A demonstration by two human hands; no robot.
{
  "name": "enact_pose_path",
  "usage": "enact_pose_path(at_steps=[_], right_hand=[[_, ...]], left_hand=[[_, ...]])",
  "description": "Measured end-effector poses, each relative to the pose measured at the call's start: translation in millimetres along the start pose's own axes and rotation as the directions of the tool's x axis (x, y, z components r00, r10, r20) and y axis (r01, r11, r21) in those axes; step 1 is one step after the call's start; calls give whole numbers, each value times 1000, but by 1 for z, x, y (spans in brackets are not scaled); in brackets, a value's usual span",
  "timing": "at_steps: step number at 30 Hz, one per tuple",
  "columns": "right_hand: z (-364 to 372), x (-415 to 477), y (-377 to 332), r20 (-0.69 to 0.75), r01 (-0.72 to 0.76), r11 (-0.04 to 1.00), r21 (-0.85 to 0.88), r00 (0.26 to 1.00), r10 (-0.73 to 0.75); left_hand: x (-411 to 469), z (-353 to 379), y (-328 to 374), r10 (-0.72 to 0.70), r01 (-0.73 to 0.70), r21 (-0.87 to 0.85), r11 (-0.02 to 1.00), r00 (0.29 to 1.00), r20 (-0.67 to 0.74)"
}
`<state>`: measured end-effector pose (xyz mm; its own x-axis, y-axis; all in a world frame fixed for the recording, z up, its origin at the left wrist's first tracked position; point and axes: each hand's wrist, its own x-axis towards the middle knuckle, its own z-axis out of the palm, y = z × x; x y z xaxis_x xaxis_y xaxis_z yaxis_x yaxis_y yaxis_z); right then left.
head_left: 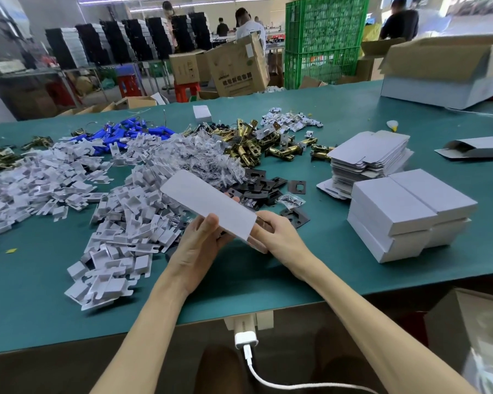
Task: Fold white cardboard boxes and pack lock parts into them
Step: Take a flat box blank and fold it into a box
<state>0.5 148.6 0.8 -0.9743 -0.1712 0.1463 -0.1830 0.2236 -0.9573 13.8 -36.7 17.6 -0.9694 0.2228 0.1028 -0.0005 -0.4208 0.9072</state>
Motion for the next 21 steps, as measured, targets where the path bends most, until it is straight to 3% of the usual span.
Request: enact_pose_path(at_steps=[5,14,21], right_hand=[[-2,-2,2,5,-10,999,45,1000,10],[-2,-5,-5,46,-9,995,98,999,5],[-2,-7,-8,-47,-9,995,101,999,14]], left_hand=[[8,-5,-7,-44,42,-12,999,982,-183],[18,-11,-15,-66,57,-36,998,939,-337],[13,-11,-22,-29,64,142,988,971,-238]])
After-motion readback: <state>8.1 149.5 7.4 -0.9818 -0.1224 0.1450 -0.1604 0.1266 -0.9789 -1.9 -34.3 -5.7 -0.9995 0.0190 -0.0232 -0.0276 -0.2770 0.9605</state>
